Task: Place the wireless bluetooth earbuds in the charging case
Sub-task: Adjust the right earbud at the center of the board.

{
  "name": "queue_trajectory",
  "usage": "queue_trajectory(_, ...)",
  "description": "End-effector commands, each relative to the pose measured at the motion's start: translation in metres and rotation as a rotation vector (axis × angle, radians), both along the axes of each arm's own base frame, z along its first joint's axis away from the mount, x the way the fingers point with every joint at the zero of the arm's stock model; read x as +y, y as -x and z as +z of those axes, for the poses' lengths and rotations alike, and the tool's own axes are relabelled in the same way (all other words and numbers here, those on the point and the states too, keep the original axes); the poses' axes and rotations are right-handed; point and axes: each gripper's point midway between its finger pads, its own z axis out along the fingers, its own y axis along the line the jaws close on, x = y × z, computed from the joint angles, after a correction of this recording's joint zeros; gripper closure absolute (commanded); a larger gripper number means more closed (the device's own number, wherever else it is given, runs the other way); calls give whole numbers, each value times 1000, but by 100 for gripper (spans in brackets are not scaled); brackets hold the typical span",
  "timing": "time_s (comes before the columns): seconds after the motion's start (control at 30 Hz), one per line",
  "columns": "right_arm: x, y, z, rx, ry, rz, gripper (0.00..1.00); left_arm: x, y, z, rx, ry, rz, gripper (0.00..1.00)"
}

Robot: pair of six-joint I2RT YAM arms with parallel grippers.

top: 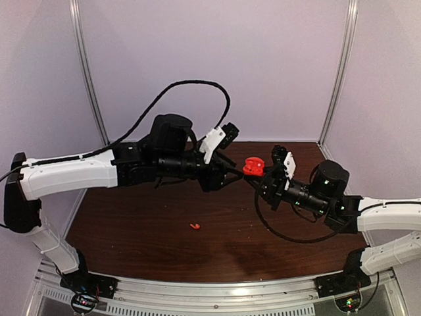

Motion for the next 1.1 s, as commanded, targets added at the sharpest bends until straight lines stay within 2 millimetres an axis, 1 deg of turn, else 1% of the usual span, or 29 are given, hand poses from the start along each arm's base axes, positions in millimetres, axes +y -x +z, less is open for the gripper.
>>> queue_trajectory(0.0, -4, 10, 34, -52, -108, 55, 100, 29, -7, 20, -84, 45, 70, 49)
queue_trajectory(0.03, -5, 8, 33, -50, -107, 51, 100, 36, -11, 22, -90, 55, 103, 38)
queue_trajectory(0.07, -7, 6, 33, -48, -107, 47, 100, 44, -12, 23, -94, 64, 125, 24)
queue_trajectory(0.1, -9, 5, 34, -49, -109, 46, 100, 51, -14, 19, -97, 59, 144, 10)
queue_trajectory(0.13, -10, 4, 34, -46, -109, 45, 100, 56, -16, 18, -101, 56, 155, 3)
queue_trajectory(0.17, -11, 3, 34, -44, -110, 45, 100, 63, -17, 15, -99, 47, 166, 3)
queue_trajectory(0.23, -14, 0, 34, -35, -112, 42, 100, 73, -22, 2, -69, 10, 165, 2)
queue_trajectory(0.33, -15, -2, 31, -17, -105, 43, 100, 88, -24, -29, -30, -87, 111, 2)
queue_trajectory(0.47, -16, -2, 23, 37, -103, 50, 100, 101, -27, -88, -5, -334, 45, 3)
queue_trajectory(0.57, -18, -2, 20, 56, -103, 46, 100, 112, -28, -131, 47, -543, 17, 15)
queue_trajectory(0.63, -20, -2, 20, 61, -108, 41, 100, 116, -26, -150, 78, -623, -13, 22)
queue_trajectory(0.67, -22, -2, 20, 62, -109, 38, 100, 117, -24, -160, 93, -654, -35, 24)
queue_trajectory(0.73, -24, -1, 19, 66, -108, 34, 100, 118, -21, -177, 124, -721, -74, 27)
queue_trajectory(0.8, -25, -1, 17, 70, -103, 32, 100, 122, -26, -193, 132, -797, -75, 30)
queue_trajectory(0.87, -27, -1, 17, 72, -103, 29, 100, 118, -35, -200, 128, -828, -65, 33)
queue_trajectory(0.93, -28, -1, 17, 72, -103, 24, 100, 115, -38, -208, 120, -864, -72, 36)
queue_trajectory(1.07, -31, -1, 16, 74, -105, 17, 100, 108, -36, -229, 111, -942, -105, 42)
